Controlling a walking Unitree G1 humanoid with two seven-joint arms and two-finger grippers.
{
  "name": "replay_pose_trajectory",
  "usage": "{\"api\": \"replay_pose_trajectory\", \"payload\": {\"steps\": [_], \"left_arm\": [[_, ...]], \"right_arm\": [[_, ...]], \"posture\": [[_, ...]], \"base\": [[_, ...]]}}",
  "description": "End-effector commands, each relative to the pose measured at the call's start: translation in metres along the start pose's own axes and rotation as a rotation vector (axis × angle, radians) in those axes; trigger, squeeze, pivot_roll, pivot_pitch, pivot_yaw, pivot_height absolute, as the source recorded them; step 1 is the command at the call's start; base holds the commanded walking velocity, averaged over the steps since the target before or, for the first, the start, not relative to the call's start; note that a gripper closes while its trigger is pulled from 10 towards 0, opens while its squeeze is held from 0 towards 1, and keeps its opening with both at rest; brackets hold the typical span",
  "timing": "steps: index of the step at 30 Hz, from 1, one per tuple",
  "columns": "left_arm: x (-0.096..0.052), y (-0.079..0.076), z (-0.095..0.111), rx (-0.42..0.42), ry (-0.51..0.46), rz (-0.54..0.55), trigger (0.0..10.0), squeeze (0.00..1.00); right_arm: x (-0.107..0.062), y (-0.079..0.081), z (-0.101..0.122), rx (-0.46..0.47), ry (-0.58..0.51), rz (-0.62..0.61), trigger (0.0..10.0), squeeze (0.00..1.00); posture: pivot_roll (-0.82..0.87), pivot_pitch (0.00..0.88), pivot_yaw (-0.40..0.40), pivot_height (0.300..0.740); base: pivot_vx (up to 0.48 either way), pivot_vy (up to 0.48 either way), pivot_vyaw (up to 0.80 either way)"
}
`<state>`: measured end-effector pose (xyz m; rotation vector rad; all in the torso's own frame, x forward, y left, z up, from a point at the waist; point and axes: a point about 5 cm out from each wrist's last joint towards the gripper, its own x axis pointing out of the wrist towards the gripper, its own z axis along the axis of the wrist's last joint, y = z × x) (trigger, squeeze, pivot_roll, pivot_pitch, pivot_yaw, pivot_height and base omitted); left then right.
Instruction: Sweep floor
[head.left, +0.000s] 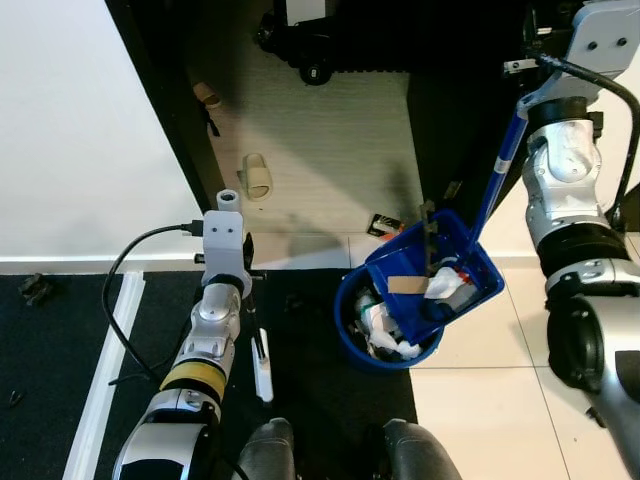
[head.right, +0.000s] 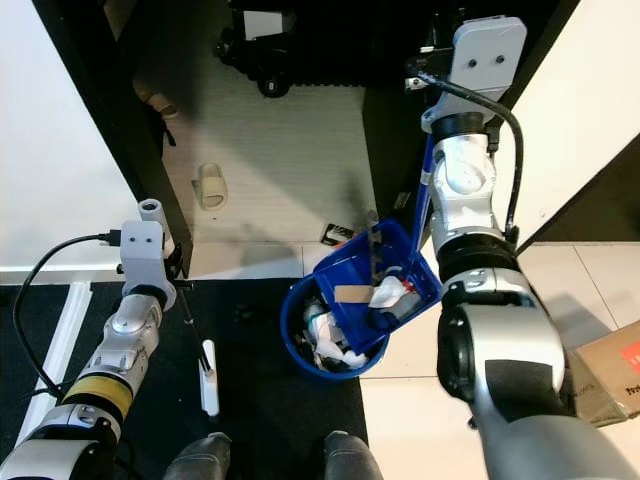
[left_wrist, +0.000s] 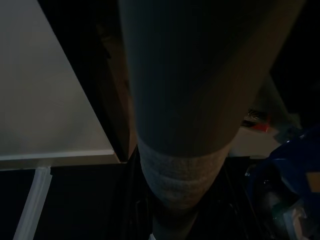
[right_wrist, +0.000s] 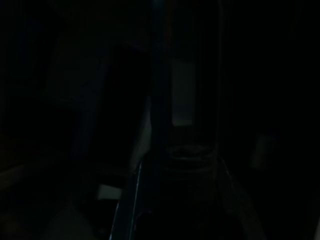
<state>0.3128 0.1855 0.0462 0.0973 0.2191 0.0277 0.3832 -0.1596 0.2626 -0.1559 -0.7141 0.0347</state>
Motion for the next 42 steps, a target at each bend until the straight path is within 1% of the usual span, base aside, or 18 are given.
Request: {"api": "replay_pose_trajectory", "payload": {"steps": [1,2,3,4,5,6,7,8,9,11,18,22,27,33,39,42], "left_arm": [[-0.001,0.004,0.002,0.021,-0.018,0.006,10.0,0.0],[-0.001,0.004,0.002,0.02,-0.017,0.005,10.0,0.0],[-0.001,0.004,0.002,0.02,-0.017,0.005,10.0,0.0],[-0.001,0.004,0.002,0.02,-0.017,0.004,10.0,0.0],[-0.001,0.004,0.002,0.02,-0.017,0.004,10.0,0.0],[-0.001,0.003,0.002,0.019,-0.017,0.003,10.0,0.0],[-0.001,0.003,0.002,0.019,-0.016,0.003,10.0,0.0],[-0.001,0.003,0.002,0.019,-0.016,0.003,10.0,0.0],[0.0,0.002,0.002,0.019,-0.016,0.0,10.0,0.0],[0.0,0.002,0.002,0.019,-0.016,-0.003,10.0,0.0],[0.0,0.0,0.003,0.02,-0.017,-0.01,10.0,0.0],[0.001,0.0,0.003,0.019,-0.016,-0.012,10.0,0.0],[0.001,0.0,0.003,0.017,-0.016,-0.011,10.0,0.0],[0.001,-0.001,0.003,0.014,-0.014,-0.012,10.0,0.0],[0.001,0.0,0.003,0.013,-0.013,-0.012,10.0,0.0],[0.001,0.0,0.003,0.013,-0.012,-0.011,10.0,0.0]], "right_arm": [[-0.001,0.016,0.009,0.022,-0.065,0.04,10.0,0.0],[-0.002,0.028,0.014,0.012,-0.094,0.086,10.0,0.0],[-0.002,0.028,0.014,0.012,-0.094,0.086,10.0,0.0],[-0.004,0.039,0.019,-0.024,-0.134,0.151,10.0,0.0],[-0.004,0.039,0.019,-0.024,-0.134,0.151,10.0,0.0],[-0.007,0.048,0.024,-0.054,-0.167,0.201,10.0,0.0],[-0.009,0.053,0.026,-0.072,-0.187,0.229,10.0,0.0],[-0.009,0.053,0.026,-0.072,-0.187,0.229,10.0,0.0],[-0.012,0.061,0.031,-0.099,-0.223,0.278,10.0,0.0],[-0.015,0.067,0.034,-0.135,-0.257,0.326,10.0,0.0],[-0.02,0.071,0.038,-0.226,-0.293,0.41,10.0,0.0],[-0.022,0.072,0.039,-0.25,-0.303,0.44,10.0,0.0],[-0.025,0.077,0.044,-0.252,-0.329,0.473,10.0,0.0],[-0.029,0.086,0.049,-0.228,-0.341,0.494,10.0,0.0],[-0.027,0.09,0.057,-0.221,-0.372,0.502,10.0,0.0],[-0.025,0.09,0.061,-0.224,-0.383,0.5,10.0,0.0]], "posture": [[0.01,0.056,-0.041,0.74],[0.01,0.055,-0.042,0.74],[0.01,0.055,-0.042,0.74],[0.01,0.053,-0.042,0.74],[0.01,0.053,-0.042,0.74],[0.01,0.053,-0.042,0.74],[0.01,0.053,-0.042,0.74],[0.01,0.053,-0.042,0.74],[0.01,0.05,-0.041,0.74],[0.01,0.05,-0.041,0.74],[0.01,0.047,-0.036,0.74],[0.0,0.048,-0.035,0.74],[0.0,0.05,-0.035,0.74],[0.0,0.051,-0.038,0.74],[0.0,0.05,-0.038,0.74],[0.0,0.047,-0.037,0.74]], "base": [[0.0,0.0,0.0],[0.0,0.0,0.0],[0.0,0.0,0.0],[0.0,0.0,0.0],[0.0,0.0,0.0],[0.0,0.0,0.0],[0.0,0.0,0.0],[0.0,0.0,0.0],[0.0,0.0,0.0],[0.0,0.0,0.0],[0.0,0.0,0.0],[0.0,0.0,0.0],[0.0,0.0,0.0],[0.0,0.0,0.0],[0.0,0.0,0.0],[0.0,0.0,0.0]]}}
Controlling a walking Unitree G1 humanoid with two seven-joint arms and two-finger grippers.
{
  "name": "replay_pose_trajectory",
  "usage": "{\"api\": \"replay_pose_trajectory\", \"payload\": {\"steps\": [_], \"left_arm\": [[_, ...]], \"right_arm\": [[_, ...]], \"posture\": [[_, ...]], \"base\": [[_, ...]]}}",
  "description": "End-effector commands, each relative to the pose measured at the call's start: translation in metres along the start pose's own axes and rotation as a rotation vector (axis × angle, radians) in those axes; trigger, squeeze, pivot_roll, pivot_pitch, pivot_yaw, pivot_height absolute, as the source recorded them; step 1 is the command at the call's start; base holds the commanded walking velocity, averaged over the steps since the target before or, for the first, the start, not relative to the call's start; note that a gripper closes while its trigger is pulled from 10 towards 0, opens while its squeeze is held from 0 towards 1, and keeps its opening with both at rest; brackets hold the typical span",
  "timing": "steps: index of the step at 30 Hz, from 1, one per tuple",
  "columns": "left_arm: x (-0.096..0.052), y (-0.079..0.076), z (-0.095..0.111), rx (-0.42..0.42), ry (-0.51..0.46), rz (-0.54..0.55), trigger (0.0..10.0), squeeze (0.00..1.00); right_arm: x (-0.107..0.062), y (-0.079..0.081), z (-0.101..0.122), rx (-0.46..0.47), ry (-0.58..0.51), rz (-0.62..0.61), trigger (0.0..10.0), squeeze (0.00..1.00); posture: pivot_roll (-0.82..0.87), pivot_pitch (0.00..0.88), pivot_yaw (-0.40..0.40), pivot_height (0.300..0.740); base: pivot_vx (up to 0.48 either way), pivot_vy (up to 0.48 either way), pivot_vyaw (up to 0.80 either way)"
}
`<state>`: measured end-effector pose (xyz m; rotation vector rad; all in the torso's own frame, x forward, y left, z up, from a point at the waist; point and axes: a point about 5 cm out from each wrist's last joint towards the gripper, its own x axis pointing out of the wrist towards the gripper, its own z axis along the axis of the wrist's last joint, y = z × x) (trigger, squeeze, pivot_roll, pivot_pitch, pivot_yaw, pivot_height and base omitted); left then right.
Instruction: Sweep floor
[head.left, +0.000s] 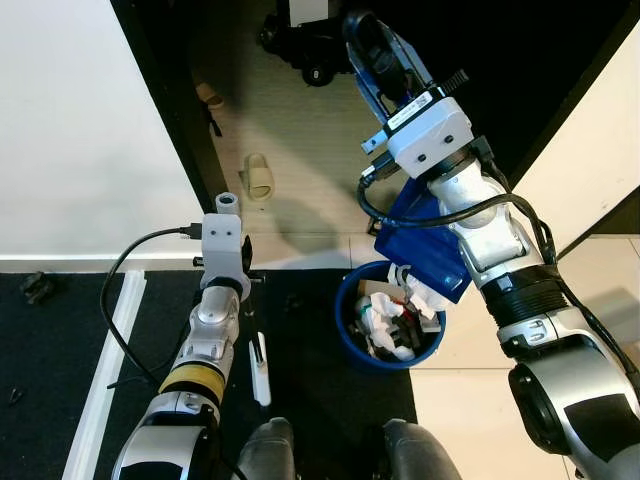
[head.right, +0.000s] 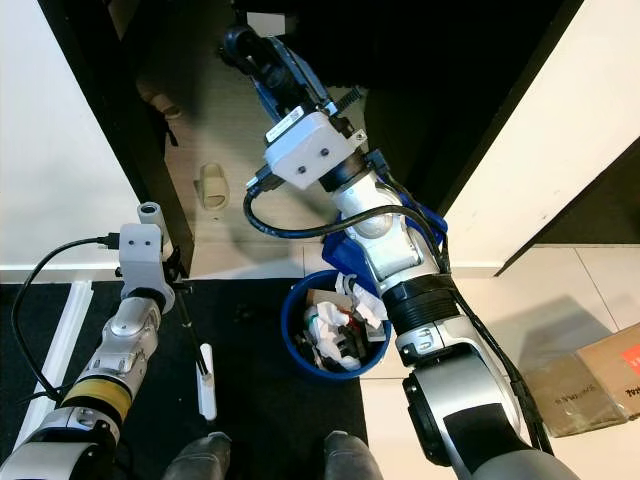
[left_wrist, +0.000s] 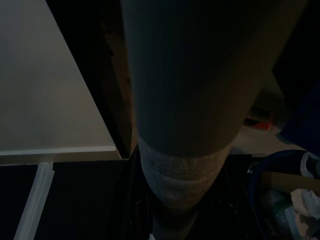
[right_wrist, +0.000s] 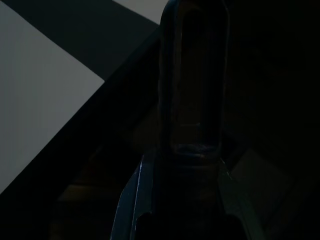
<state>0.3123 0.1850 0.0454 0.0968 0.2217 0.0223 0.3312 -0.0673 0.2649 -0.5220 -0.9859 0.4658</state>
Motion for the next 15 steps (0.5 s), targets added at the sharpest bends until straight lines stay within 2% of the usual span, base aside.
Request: {"api": "replay_pose_trajectory", "payload": {"steps": [1,3,4,7,8,9,10,12,13,14,15], "left_arm": [[0.001,0.0,0.003,0.013,-0.015,-0.006,10.0,0.0],[0.001,0.0,0.003,0.012,-0.015,-0.006,10.0,0.0],[0.002,0.0,0.004,0.012,-0.016,-0.007,10.0,0.0],[0.002,-0.001,0.004,0.012,-0.016,-0.007,10.0,0.0],[0.002,-0.001,0.004,0.013,-0.017,-0.007,10.0,0.0],[0.002,-0.001,0.004,0.013,-0.017,-0.007,10.0,0.0],[0.002,0.0,0.005,0.014,-0.017,-0.006,10.0,0.0],[0.003,0.003,0.005,0.015,-0.017,-0.003,10.0,0.0],[0.003,0.003,0.005,0.015,-0.017,-0.003,10.0,0.0],[0.003,0.005,0.006,0.015,-0.017,0.0,10.0,0.0],[0.003,0.005,0.006,0.015,-0.017,0.0,10.0,0.0]], "right_arm": [[0.008,-0.007,0.011,-0.043,-0.057,0.007,10.0,0.0],[0.009,-0.009,0.011,-0.048,-0.059,0.004,10.0,0.0],[0.012,-0.017,0.013,-0.06,-0.065,-0.018,10.0,0.0],[0.014,-0.021,0.013,-0.064,-0.068,-0.031,10.0,0.0],[0.018,-0.031,0.014,-0.062,-0.067,-0.069,10.0,0.0],[0.018,-0.031,0.014,-0.062,-0.067,-0.069,10.0,0.0],[0.023,-0.045,0.015,-0.056,-0.065,-0.123,10.0,0.0],[0.037,-0.089,0.019,0.018,-0.058,-0.294,10.0,0.0],[0.037,-0.089,0.019,0.018,-0.058,-0.294,10.0,0.0],[0.043,-0.11,0.021,0.108,-0.057,-0.381,10.0,0.0],[0.043,-0.11,0.021,0.108,-0.057,-0.381,10.0,0.0]], "posture": [[0.0,0.046,-0.036,0.74],[0.0,0.045,-0.037,0.74],[0.0,0.045,-0.034,0.74],[0.0,0.045,-0.034,0.74],[0.0,0.043,-0.033,0.74],[0.0,0.043,-0.033,0.74],[0.0,0.044,-0.032,0.74],[0.0,0.043,-0.031,0.74],[0.0,0.043,-0.031,0.74],[0.0,0.042,-0.032,0.74],[0.0,0.042,-0.032,0.74]], "base": [[0.0,0.0,0.0],[0.0,0.0,0.0],[0.0,0.0,0.0],[0.0,0.0,0.0],[0.0,0.0,0.0],[0.0,0.0,0.0],[0.0,0.0,0.0],[0.0,0.0,0.0],[0.0,0.0,0.0],[0.0,0.0,0.0],[0.0,0.0,0.0]]}}
